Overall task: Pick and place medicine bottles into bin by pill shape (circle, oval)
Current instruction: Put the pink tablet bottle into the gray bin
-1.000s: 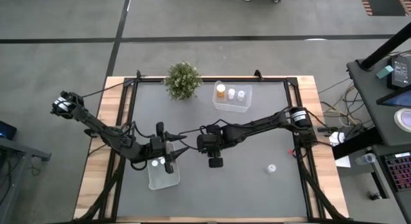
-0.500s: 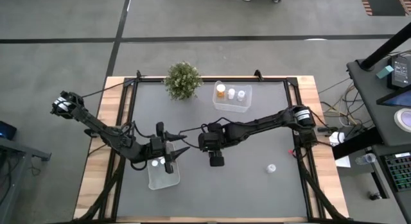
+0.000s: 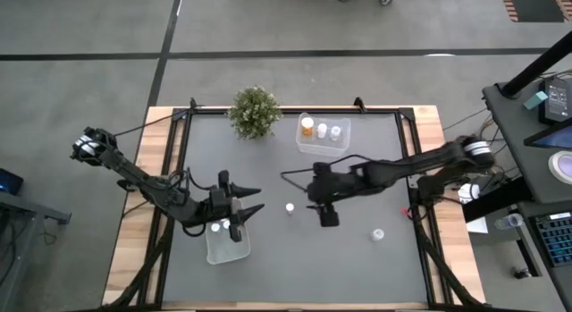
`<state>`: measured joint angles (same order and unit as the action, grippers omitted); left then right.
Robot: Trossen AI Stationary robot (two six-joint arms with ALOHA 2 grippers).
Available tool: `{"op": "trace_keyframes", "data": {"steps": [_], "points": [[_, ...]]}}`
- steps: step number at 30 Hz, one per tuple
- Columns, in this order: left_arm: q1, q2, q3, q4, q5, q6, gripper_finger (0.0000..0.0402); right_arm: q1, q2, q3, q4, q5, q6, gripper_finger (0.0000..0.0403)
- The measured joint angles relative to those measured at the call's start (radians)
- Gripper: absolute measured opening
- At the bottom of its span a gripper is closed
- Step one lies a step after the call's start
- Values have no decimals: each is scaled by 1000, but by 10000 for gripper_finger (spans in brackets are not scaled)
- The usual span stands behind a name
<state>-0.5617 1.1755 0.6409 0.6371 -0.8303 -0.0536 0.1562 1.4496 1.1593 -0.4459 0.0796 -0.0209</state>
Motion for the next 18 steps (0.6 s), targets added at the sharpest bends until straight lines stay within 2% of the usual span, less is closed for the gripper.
{"op": "trace_keyframes", "data": {"steps": [6,12,15,18], "points": [[25,33,22,0,1,-70,180,-1,-239,-211,244,2,-113,219],[89,158,117,-11,20,-71,180,-1,-440,-341,377,1,-215,219],[134,209,197,-104,100,-112,180,-2,-531,-390,381,1,-264,219],[186,258,303,-290,203,-227,180,-2,-608,-438,399,1,-300,219]]}}
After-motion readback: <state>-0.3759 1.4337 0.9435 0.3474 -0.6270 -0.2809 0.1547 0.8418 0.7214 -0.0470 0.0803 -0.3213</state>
